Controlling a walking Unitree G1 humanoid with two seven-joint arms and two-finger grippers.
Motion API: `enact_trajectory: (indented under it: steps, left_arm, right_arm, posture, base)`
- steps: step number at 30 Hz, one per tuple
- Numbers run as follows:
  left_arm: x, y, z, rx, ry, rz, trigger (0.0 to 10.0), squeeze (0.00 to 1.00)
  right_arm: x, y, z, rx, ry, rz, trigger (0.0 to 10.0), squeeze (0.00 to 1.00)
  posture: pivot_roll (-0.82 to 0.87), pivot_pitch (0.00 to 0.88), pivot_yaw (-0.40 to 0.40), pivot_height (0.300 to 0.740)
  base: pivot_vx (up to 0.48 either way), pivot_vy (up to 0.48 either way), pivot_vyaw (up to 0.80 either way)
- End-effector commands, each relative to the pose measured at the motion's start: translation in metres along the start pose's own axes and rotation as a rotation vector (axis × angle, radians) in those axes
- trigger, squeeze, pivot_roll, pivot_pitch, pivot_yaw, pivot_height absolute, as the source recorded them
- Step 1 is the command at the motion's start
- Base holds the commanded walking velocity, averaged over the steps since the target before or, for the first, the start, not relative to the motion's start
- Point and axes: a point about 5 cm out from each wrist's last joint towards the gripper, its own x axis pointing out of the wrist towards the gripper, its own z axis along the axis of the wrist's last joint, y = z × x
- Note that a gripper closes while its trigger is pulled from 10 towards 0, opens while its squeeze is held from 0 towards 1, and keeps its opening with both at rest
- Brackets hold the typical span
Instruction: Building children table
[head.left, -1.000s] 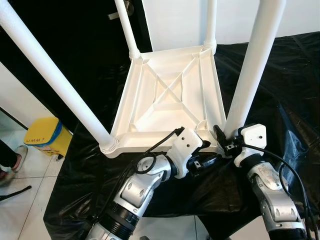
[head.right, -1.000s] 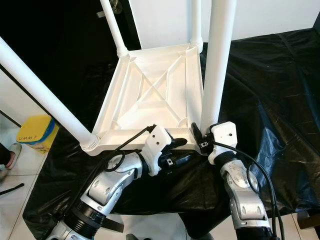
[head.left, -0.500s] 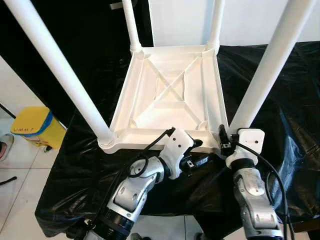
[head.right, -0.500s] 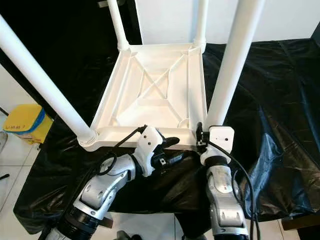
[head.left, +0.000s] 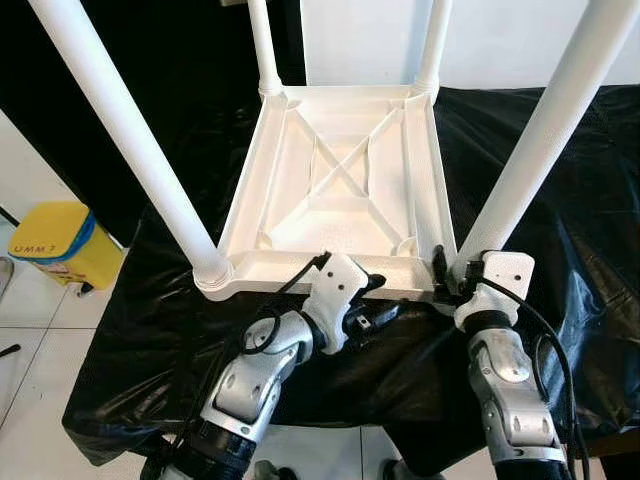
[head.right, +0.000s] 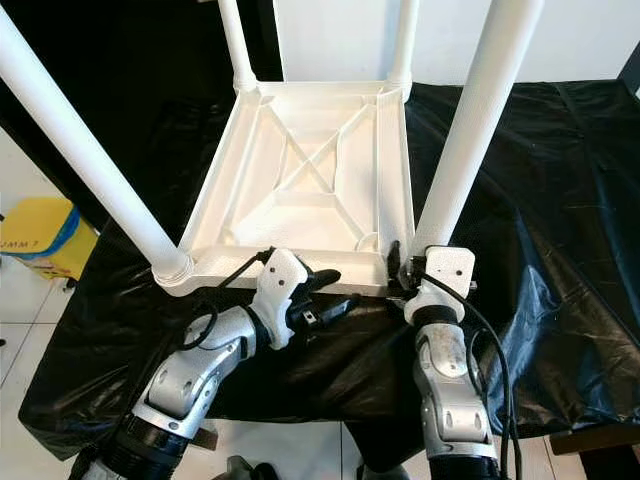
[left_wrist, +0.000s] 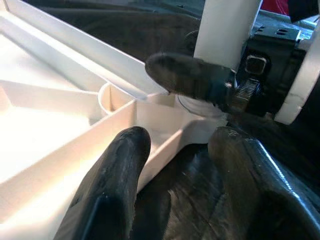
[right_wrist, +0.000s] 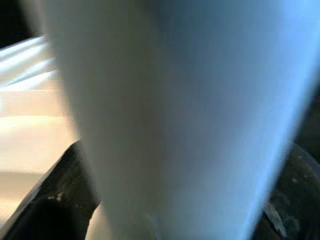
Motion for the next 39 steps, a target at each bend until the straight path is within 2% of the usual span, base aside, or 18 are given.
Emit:
enact_trajectory:
  steps: [1, 2, 4, 5, 6, 15, 16, 17, 18, 19, 20, 27, 28, 30, 31, 34, 37, 39]
  left_arm:
    - [-0.002, 0.007, 0.002, 0.024, -0.001, 0.098, 10.0, 0.0]
    - [-0.004, 0.009, 0.003, 0.03, -0.002, 0.096, 10.0, 0.0]
    - [-0.005, 0.01, 0.003, 0.032, -0.002, 0.095, 10.0, 0.0]
    - [-0.006, 0.011, 0.004, 0.031, 0.0, 0.084, 10.0, 0.0]
    - [-0.007, 0.011, 0.004, 0.029, 0.0, 0.073, 10.0, 0.0]
    - [-0.017, 0.009, 0.013, 0.008, -0.03, -0.096, 10.0, 0.0]
    - [-0.017, 0.009, 0.014, 0.006, -0.031, -0.099, 10.0, 0.0]
    - [-0.017, 0.009, 0.014, 0.006, -0.031, -0.099, 10.0, 0.0]
    - [-0.016, 0.009, 0.014, 0.006, -0.031, -0.099, 10.0, 0.0]
    - [-0.016, 0.009, 0.014, 0.006, -0.031, -0.099, 10.0, 0.0]
    - [-0.016, 0.009, 0.014, 0.003, -0.031, -0.091, 10.0, 0.0]
    - [-0.021, 0.006, 0.01, -0.004, -0.022, -0.062, 10.0, 0.0]
    - [-0.023, 0.006, 0.01, -0.005, -0.02, -0.057, 10.0, 0.0]
    - [-0.023, 0.007, 0.01, -0.005, -0.018, -0.054, 10.0, 0.0]
    - [-0.024, 0.007, 0.01, -0.005, -0.016, -0.051, 10.0, 0.0]
    - [-0.024, 0.007, 0.009, -0.006, -0.014, -0.047, 10.0, 0.0]
    - [-0.023, 0.007, 0.008, -0.01, -0.01, -0.037, 10.0, 0.0]
    - [-0.023, 0.007, 0.008, -0.014, -0.009, -0.034, 10.0, 0.0]
  right_arm:
    - [0.004, 0.0, 0.002, 0.017, -0.008, 0.093, 10.0, 1.0]
    - [0.007, -0.005, 0.005, 0.008, -0.003, 0.19, 10.0, 1.0]
    - [0.008, -0.005, 0.006, 0.006, -0.001, 0.212, 10.0, 1.0]
    - [0.01, -0.006, 0.006, -0.001, 0.005, 0.252, 10.0, 0.31]
    - [0.011, -0.007, 0.006, -0.007, 0.011, 0.285, 10.0, 0.0]
    - [0.026, -0.003, 0.0, -0.065, 0.082, 0.552, 10.0, 0.0]
    - [0.027, -0.003, -0.002, -0.065, 0.094, 0.575, 7.8, 0.0]
    - [0.027, -0.003, -0.002, -0.065, 0.094, 0.575, 7.8, 0.0]
    - [0.029, -0.004, -0.003, -0.067, 0.101, 0.589, 2.5, 0.0]
    - [0.029, -0.004, -0.003, -0.067, 0.101, 0.589, 2.5, 0.0]
    - [0.029, -0.005, -0.005, -0.068, 0.108, 0.599, 0.0, 0.0]
    - [0.03, -0.006, -0.013, -0.065, 0.13, 0.584, 0.0, 0.0]
    - [0.031, -0.006, -0.014, -0.062, 0.136, 0.569, 4.7, 0.0]
    - [0.031, -0.006, -0.015, -0.06, 0.138, 0.562, 4.7, 0.0]
    - [0.031, -0.006, -0.015, -0.058, 0.138, 0.538, 10.0, 0.0]
    - [0.031, -0.008, -0.017, -0.062, 0.142, 0.487, 10.0, 0.0]
    - [0.029, -0.01, -0.021, -0.057, 0.167, 0.32, 10.0, 0.0]
    - [0.028, -0.009, -0.021, -0.049, 0.168, 0.281, 10.0, 0.0]
  posture:
    - [-0.15, 0.117, 0.033, 0.74]
    - [-0.15, 0.114, 0.03, 0.74]
    - [-0.15, 0.114, 0.03, 0.74]
    - [-0.16, 0.112, 0.028, 0.74]
    - [-0.16, 0.112, 0.028, 0.74]
    - [-0.16, 0.086, 0.008, 0.74]
    - [-0.15, 0.087, 0.001, 0.74]
    - [-0.15, 0.087, 0.001, 0.74]
    - [-0.15, 0.086, -0.001, 0.74]
    - [-0.15, 0.086, -0.001, 0.74]
    - [-0.14, 0.087, -0.007, 0.74]
    - [-0.12, 0.093, -0.016, 0.74]
    - [-0.12, 0.095, -0.015, 0.74]
    - [-0.12, 0.096, -0.016, 0.74]
    - [-0.12, 0.1, -0.018, 0.74]
    - [-0.12, 0.103, -0.019, 0.74]
    - [-0.12, 0.12, -0.025, 0.74]
    - [-0.12, 0.125, -0.023, 0.74]
  base:
    - [0.0, 0.0, 0.0]
    - [0.0, 0.0, 0.0]
    - [0.0, 0.0, 0.0]
    - [0.0, 0.0, 0.0]
    - [0.0, 0.0, 0.0]
    - [0.0, 0.0, 0.0]
    - [0.0, 0.0, 0.0]
    - [0.0, 0.0, 0.0]
    - [0.0, 0.0, 0.0]
    - [0.0, 0.0, 0.0]
    - [0.0, 0.0, 0.0]
    - [0.0, 0.0, 0.0]
    - [0.0, 0.0, 0.0]
    - [0.0, 0.0, 0.0]
    - [0.0, 0.0, 0.0]
    - [0.0, 0.0, 0.0]
    - [0.0, 0.0, 0.0]
    - [0.0, 0.0, 0.0]
